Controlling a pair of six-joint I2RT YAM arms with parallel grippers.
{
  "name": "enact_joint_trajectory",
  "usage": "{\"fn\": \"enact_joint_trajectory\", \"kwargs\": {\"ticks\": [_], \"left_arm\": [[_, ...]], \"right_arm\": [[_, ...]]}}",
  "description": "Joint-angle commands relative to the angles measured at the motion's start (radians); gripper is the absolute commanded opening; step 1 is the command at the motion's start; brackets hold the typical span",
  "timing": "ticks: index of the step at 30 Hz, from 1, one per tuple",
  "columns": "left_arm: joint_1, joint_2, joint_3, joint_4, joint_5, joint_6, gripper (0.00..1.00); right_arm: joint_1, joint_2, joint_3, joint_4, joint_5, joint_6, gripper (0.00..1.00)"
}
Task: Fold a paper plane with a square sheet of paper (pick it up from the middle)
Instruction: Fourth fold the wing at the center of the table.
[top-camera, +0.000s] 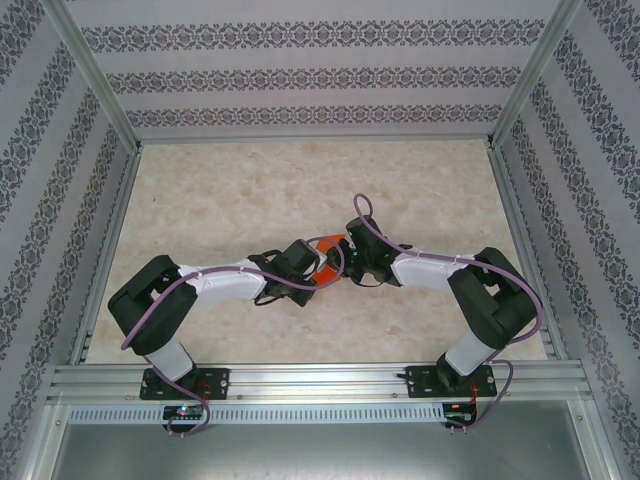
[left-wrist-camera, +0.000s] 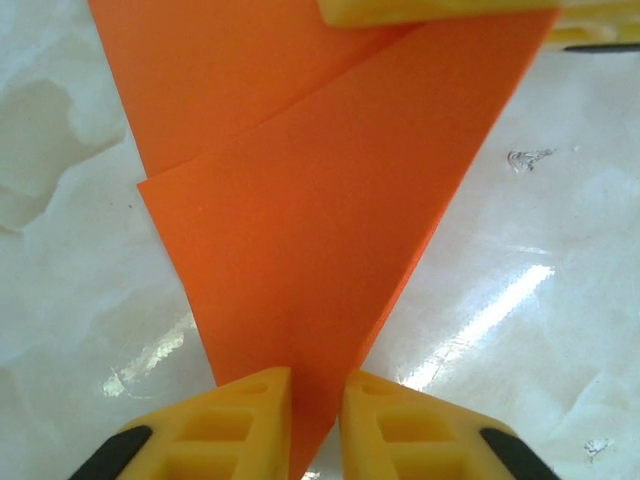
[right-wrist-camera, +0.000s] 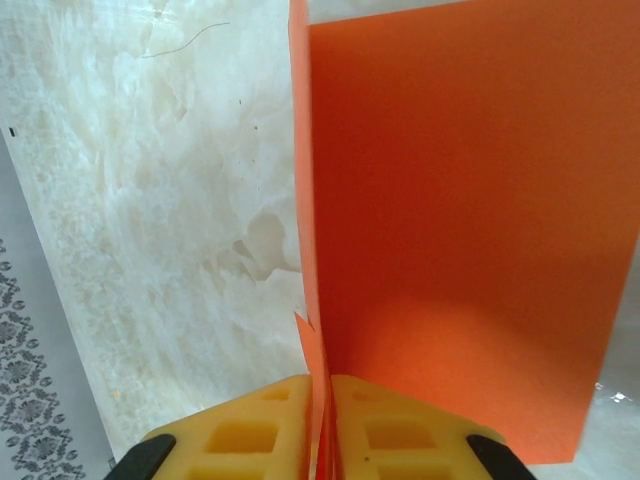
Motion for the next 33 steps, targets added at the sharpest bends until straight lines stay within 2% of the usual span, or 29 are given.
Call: {"fn": "enact_joint_trajectory", "kwargs": {"ticks": [1,9,14,17,19,23,33], "left_arm": [[-0.011,-0.013,0.020,0.003,-0.030,0.014,0.17],[-0.011,-0.011,0.026,0.007,-0.020,0.001,0.15],[-0.011,-0.010,0.036,-0.009,-0.026,0.013,0.15],[-0.011,-0.010,0.036,-0.015,-0.031,0.015,0.15],[-0.010,-0.011,0.033,-0.016,-0.034,0.012,0.18],[-0.011,-0.020,0.025,-0.008,-0.045,0.014,0.30],[-0.014,-0.024,0.030,-0.017,-0.043,0.042,0.38]], "right_arm": [[-0.007,0.008,0.025,-0.024,-0.013,-0.032,0.13],[-0.006,0.036,0.058,-0.064,-0.053,-0.079,0.21],[-0.008,0.050,0.084,-0.097,-0.074,-0.120,0.21],[-0.011,0.055,0.099,-0.112,-0.079,-0.137,0.18],[-0.013,0.055,0.103,-0.119,-0.077,-0.138,0.15],[-0.015,0.051,0.106,-0.119,-0.075,-0.133,0.11],[-0.021,0.046,0.103,-0.094,-0.077,-0.110,0.08]]}}
